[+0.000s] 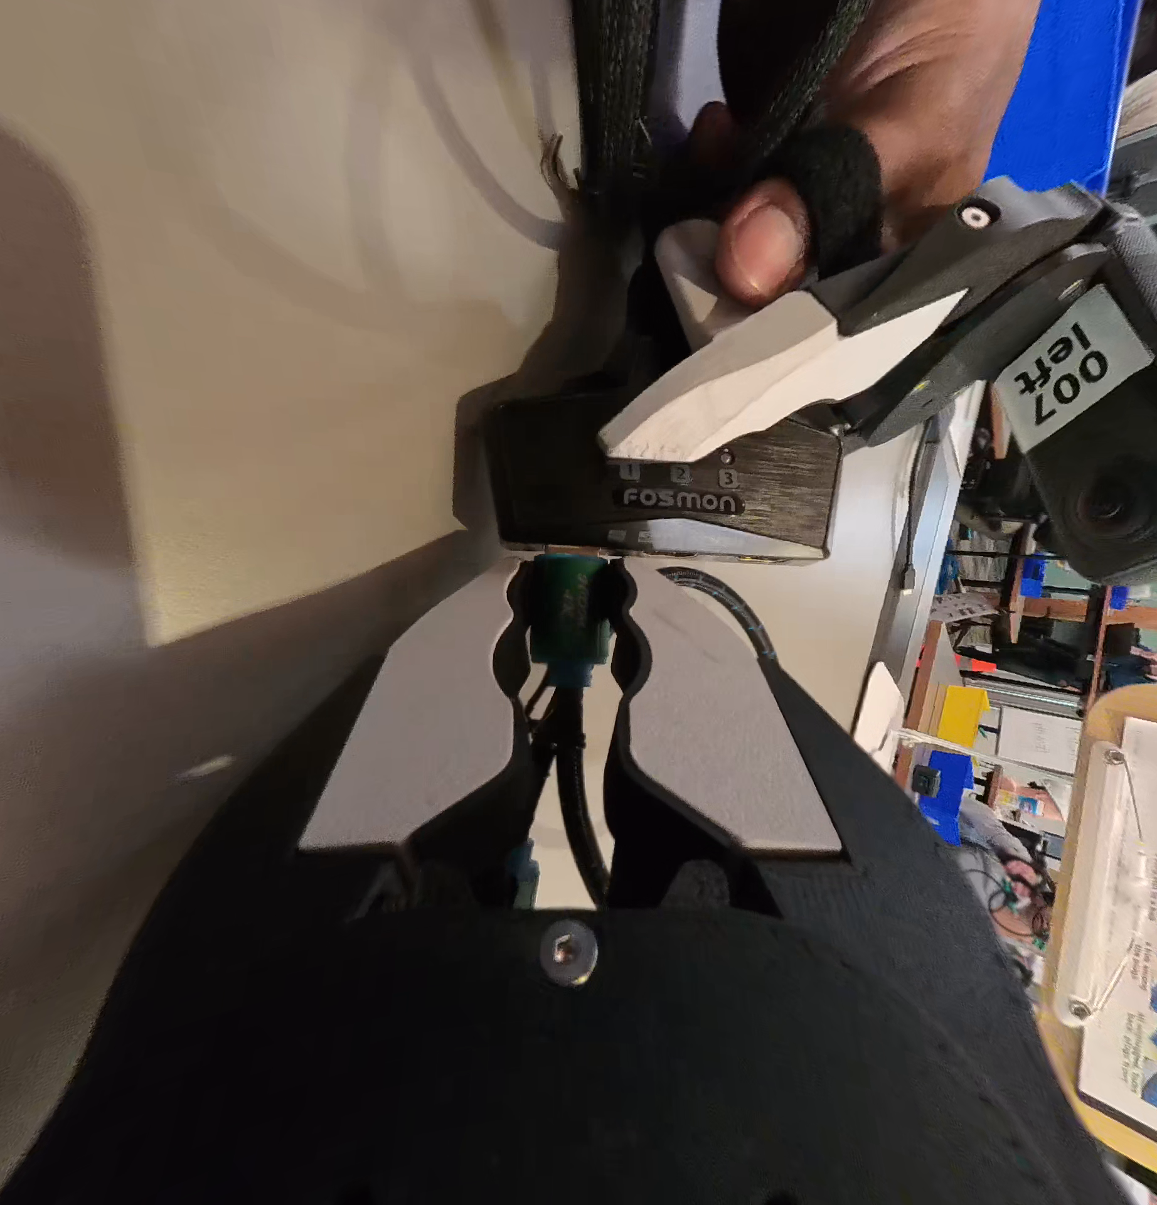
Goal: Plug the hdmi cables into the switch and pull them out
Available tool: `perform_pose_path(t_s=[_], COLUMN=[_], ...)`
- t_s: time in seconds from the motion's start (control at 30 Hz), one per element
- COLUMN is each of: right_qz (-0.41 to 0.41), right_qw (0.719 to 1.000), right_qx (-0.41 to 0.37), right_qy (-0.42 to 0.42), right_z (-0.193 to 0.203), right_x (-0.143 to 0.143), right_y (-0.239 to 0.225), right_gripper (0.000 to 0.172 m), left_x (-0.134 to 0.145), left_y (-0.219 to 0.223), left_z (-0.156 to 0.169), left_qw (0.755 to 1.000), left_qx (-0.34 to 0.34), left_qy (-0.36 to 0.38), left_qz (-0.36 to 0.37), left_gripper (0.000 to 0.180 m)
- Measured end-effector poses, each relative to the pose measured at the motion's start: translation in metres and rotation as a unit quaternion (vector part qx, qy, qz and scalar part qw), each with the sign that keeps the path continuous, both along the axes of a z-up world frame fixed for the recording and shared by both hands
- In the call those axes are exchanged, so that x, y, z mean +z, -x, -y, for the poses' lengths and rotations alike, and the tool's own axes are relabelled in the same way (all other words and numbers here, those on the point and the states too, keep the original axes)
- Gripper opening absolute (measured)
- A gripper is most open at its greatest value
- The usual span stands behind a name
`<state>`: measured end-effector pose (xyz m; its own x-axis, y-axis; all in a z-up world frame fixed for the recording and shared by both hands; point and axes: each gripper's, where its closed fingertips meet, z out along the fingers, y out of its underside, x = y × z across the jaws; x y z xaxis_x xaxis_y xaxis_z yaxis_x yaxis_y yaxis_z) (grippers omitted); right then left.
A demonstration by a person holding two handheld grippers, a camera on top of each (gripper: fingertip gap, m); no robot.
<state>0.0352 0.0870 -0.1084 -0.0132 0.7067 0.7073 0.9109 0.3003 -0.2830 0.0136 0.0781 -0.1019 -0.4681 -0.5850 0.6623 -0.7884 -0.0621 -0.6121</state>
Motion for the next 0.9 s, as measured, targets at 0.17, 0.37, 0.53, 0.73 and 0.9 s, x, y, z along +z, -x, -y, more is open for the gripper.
perform_pose_path(t_s=[0.17, 0.37, 0.53, 0.73, 0.9], right_qz=[0.016, 0.031, 0.039, 0.047, 0.052], right_qw=[1.0, 0.998, 0.996, 0.992, 0.989], right_qx=[0.005, -0.004, -0.014, -0.012, -0.014], right_qy=[0.004, -0.057, -0.074, -0.119, -0.14], right_z=[-0.001, -0.01, -0.012, -0.015, -0.017], right_x=[-0.006, -0.008, -0.008, 0.0, 0.004], right_y=[0.001, 0.002, 0.003, 0.006, 0.004], right_gripper=[0.022, 0.023, 0.021, 0.02, 0.02], left_x=[-0.003, 0.0, -0.001, -0.005, -0.006], left_y=[0.0, 0.0, 0.001, -0.003, -0.007], left_z=[0.0, -0.002, -0.002, -0.007, -0.005], left_qw=[1.0, 1.0, 1.0, 0.995, 0.992], left_qx=[0.002, 0.004, 0.007, 0.012, 0.001], left_qy=[-0.003, 0.009, 0.002, -0.089, -0.112], left_qz=[-0.01, -0.005, -0.003, 0.035, 0.059], left_gripper=[0.026, 0.026, 0.028, 0.056, 0.062])
